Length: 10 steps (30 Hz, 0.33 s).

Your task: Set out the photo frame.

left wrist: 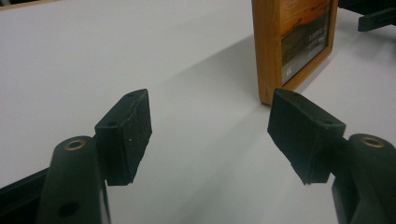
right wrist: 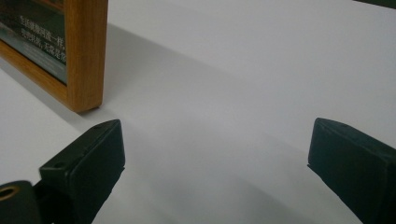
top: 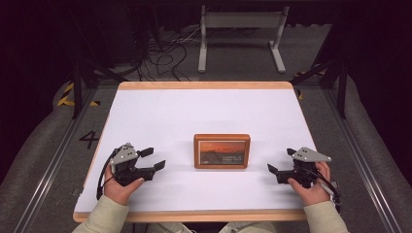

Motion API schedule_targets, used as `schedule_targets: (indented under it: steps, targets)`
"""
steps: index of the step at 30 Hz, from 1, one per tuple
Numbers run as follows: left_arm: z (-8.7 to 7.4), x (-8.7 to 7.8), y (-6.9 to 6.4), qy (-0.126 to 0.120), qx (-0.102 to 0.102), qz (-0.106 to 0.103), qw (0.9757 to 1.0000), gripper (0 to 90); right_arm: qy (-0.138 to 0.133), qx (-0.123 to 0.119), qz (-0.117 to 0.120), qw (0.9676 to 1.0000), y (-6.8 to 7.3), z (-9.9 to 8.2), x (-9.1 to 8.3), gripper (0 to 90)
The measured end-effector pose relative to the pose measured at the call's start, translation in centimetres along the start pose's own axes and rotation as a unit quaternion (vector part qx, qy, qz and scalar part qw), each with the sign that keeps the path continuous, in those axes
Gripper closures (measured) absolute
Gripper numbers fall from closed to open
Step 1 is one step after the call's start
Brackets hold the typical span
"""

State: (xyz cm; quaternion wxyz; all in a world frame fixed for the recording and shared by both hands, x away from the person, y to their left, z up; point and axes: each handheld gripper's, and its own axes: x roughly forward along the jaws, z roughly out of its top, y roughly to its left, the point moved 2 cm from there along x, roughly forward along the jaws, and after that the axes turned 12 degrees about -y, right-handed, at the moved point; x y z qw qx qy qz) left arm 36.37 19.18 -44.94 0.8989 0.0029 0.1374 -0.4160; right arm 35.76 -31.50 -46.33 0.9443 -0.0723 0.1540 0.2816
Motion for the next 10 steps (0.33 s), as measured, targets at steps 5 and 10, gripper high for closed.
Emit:
schedule_targets:
  steps: [5, 10]
  targets:
    - [-0.08, -0.05, 0.01, 0.002, -0.006, 0.001, 1.0000, 30.4, 0.008, 0.001, -0.002, 1.0000, -0.02, -0.04, 0.20, 4.1]
    - [-0.04, -0.13, 0.07, 0.000, -0.003, 0.003, 1.0000, 30.2, 0.003, 0.002, -0.003, 1.0000, 0.01, -0.02, 0.09, 4.1]
